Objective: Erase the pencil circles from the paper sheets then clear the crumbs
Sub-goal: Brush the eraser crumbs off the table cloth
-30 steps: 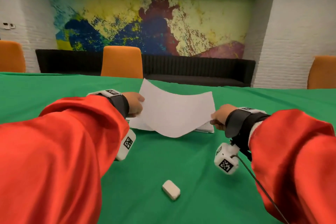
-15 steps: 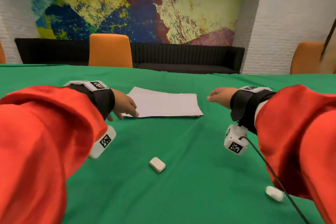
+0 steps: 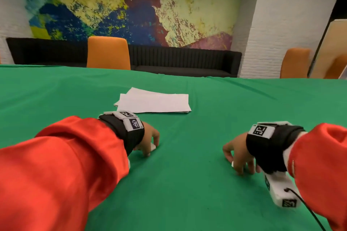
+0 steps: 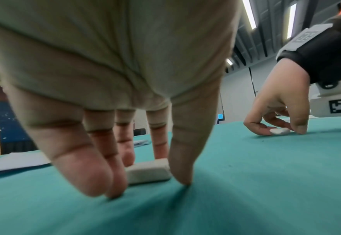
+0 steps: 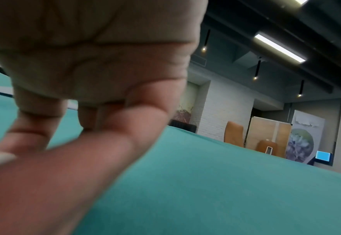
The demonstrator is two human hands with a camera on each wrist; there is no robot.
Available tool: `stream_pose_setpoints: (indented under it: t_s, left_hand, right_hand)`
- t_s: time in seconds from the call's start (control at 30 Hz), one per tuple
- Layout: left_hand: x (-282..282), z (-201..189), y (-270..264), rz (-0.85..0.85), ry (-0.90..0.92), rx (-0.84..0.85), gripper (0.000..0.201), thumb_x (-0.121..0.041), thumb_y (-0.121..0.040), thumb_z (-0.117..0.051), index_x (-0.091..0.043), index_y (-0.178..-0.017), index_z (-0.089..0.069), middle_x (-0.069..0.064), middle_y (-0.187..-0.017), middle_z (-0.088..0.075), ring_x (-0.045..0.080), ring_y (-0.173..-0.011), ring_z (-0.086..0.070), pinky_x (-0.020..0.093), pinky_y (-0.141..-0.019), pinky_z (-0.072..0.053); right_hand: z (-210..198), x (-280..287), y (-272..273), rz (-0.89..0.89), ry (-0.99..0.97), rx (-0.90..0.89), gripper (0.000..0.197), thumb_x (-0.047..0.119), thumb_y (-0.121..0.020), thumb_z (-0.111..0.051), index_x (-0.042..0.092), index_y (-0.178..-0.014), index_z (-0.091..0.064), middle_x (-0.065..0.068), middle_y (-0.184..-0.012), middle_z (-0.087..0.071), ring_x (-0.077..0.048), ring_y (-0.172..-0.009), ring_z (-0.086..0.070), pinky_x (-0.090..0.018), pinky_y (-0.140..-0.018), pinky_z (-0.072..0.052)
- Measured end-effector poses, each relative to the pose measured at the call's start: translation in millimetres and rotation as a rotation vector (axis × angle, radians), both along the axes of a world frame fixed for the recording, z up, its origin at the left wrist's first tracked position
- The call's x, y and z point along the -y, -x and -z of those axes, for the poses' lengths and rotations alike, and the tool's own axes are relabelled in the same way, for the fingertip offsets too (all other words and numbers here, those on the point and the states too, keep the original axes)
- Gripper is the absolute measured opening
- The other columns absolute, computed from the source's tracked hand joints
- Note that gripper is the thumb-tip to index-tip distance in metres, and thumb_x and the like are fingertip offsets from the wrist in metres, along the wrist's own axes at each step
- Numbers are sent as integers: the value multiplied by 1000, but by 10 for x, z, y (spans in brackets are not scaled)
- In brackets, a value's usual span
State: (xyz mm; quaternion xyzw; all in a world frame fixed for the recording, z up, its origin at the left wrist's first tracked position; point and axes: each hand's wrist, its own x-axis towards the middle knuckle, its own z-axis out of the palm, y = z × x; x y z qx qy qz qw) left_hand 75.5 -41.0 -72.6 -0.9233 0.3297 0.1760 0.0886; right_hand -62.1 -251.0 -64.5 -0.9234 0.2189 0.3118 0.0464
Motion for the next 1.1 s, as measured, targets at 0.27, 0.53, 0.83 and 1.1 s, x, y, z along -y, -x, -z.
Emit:
stream_pose_setpoints:
  t_s: [0.27, 0.53, 0.83, 1.1]
  left_hand:
    - [115, -183, -330, -4, -2, 68, 9, -17, -87, -59, -24, -93, -57, -6, -63, -55, 0, -42, -48, 7, -38, -36]
    - [139, -202, -1035, -87, 72, 194, 14, -19, -86, -60, -25, -98, -57, -9, -63, -50, 2, -49, -44, 11, -43, -34]
    - [-47, -225, -718, -130, 83, -20, 47, -39, -90, -59, -33, -135, -46, -3, -139, -48, 20, -117, -56, 27, -95, -47]
    - [-506, -590, 588, -102, 181, -131, 41, -40, -92, -55, -36, -132, -45, -9, -135, -49, 11, -113, -55, 23, -93, -47]
  right_hand:
    - [-277, 21, -633, 44, -91, 424, 5, 7, -86, -56, 8, -81, -58, -5, -60, -56, -14, -49, -53, -22, -50, -49]
    - [-169, -16, -1688, -27, -119, 480, 27, 8, -86, -60, 6, -112, -64, -4, -84, -67, -8, -54, -57, -14, -54, -49]
    - [-412, -38, -1254, -165, 58, 345, 54, 42, -97, -41, 11, -142, -37, -8, -146, -39, -23, -132, -38, -27, -104, -30]
    - [-625, -47, 253, -100, 95, 430, 59, 52, -95, -37, 24, -147, -27, -4, -150, -33, -20, -137, -33, -26, -107, -25]
